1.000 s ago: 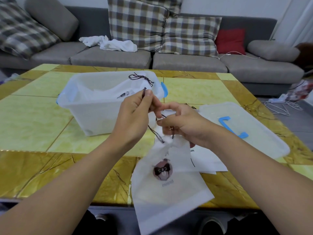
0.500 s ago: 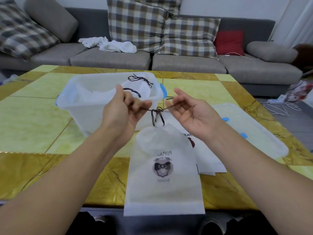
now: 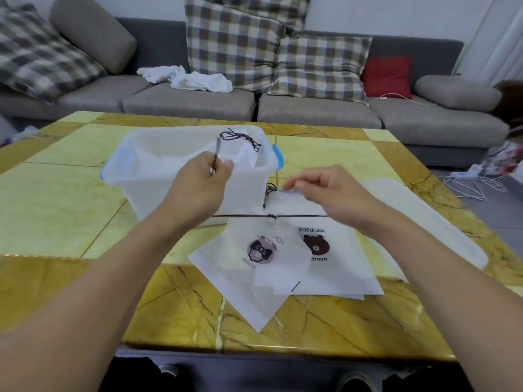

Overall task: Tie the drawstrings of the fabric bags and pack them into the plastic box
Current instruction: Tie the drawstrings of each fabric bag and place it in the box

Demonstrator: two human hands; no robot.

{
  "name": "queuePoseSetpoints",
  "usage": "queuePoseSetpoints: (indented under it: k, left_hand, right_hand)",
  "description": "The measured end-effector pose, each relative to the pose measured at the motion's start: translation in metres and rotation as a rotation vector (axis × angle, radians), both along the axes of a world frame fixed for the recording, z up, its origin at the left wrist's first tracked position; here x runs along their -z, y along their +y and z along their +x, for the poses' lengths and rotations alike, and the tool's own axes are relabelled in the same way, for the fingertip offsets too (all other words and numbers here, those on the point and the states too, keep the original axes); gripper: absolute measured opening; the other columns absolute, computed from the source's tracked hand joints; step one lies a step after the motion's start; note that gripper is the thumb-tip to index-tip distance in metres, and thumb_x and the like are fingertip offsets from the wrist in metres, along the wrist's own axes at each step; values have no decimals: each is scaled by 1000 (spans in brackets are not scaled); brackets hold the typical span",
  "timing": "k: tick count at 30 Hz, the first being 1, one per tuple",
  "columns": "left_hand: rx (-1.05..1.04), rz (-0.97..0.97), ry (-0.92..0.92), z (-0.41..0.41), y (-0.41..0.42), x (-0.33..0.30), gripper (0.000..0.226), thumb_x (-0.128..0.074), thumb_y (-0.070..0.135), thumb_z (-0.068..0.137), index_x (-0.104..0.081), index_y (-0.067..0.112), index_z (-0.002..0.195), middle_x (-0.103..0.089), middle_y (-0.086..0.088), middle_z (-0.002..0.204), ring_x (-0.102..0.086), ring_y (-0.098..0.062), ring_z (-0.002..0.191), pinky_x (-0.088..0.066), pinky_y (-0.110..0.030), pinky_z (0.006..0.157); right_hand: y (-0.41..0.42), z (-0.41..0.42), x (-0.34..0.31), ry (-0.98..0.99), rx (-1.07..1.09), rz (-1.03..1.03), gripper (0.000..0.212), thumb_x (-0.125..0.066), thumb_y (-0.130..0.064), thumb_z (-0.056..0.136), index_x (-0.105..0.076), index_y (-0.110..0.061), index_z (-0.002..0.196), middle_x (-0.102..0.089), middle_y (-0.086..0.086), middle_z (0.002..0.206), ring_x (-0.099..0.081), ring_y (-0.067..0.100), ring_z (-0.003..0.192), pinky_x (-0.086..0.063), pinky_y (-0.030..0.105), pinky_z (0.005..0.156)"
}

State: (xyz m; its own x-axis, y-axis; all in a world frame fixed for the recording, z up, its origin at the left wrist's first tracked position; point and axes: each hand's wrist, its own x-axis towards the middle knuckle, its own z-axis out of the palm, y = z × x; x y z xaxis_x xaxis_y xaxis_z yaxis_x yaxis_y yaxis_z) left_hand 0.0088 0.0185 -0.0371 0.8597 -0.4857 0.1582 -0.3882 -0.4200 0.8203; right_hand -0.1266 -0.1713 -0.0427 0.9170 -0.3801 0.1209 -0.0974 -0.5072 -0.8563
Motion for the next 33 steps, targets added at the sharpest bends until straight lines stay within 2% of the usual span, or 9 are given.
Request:
queuePoseSetpoints:
  k: [2, 4, 9, 13, 19, 24, 27, 30, 33]
  left_hand:
    - [73, 42, -12, -6, 0, 6, 27, -53, 43, 99, -42, 19, 107, -47, 4, 62, -43, -10, 49, -33, -26, 48]
    - [147, 85, -108, -10, 0, 10, 46, -61, 44, 95, -30, 22, 120, -49, 2, 62, -50, -10, 54, -36, -30, 53]
    - [227, 227, -347, -20, 3, 16, 29, -55, 41, 98, -32, 24, 105, -62, -12, 80, -59, -27, 72, -50, -45, 70]
    - [287, 331, -505, -20, 6, 17, 26, -53, 56, 92, -55, 30, 91, -58, 9, 77, -56, -11, 76, -45, -35, 65]
    - [310, 427, -478, -16, 4, 21, 41, -67, 68, 76, -64, 28, 68, -59, 10, 66, -56, -7, 66, -44, -29, 59]
    - [343, 395, -383, -15, 5, 20, 47, -72, 66, 73, -57, 24, 59, -61, 8, 62, -56, -9, 60, -48, -32, 60]
    - [350, 407, -361, -14, 6, 21, 45, -73, 58, 78, -58, 20, 62, -60, 7, 61, -52, -8, 57, -42, -27, 56]
    - [457, 363, -165, -13, 10, 21, 42, -73, 53, 82, -62, 14, 69, -61, -5, 72, -46, -6, 57, -37, -20, 56]
    - [514, 356, -2, -18, 11, 22, 40, -68, 56, 85, -67, 18, 72, -66, -5, 87, -59, -6, 76, -45, -23, 73]
  right_hand:
    - [7, -1, 7, 77, -92, -162, 13, -66, -29, 96, -78, -23, 96, -52, -17, 61, -41, 2, 50, -32, 13, 53]
    - [9, -2, 10, 166, -155, -348, 14, -75, -45, 84, -76, -32, 92, -56, -18, 73, -49, 1, 64, -35, 16, 61]
    - [6, -2, 12, 323, -149, -595, 26, -75, -54, 81, -70, -28, 85, -58, -10, 92, -53, 6, 80, -43, 24, 67]
    - [2, -3, 12, 257, -181, -346, 32, -74, -38, 89, -68, -8, 77, -56, -6, 69, -46, 3, 52, -35, 12, 51]
    - [2, -3, 18, 190, -235, -113, 33, -68, -53, 87, -67, -23, 74, -50, 27, 75, -46, 45, 63, -45, 59, 58]
    - [0, -5, 13, 156, -205, -23, 34, -63, -36, 97, -66, -5, 84, -43, -3, 62, -35, 19, 58, -30, 36, 56]
    - [0, -4, 15, 131, -161, -108, 31, -62, -32, 98, -64, -7, 79, -47, 0, 67, -43, 24, 59, -44, 51, 56]
    - [3, -3, 15, 81, -165, -203, 26, -65, -28, 97, -66, -14, 75, -57, 10, 85, -56, 29, 75, -52, 59, 66]
    - [11, -3, 16, 57, -209, -163, 21, -65, -23, 97, -69, -8, 83, -62, 13, 103, -59, 12, 86, -49, 15, 67]
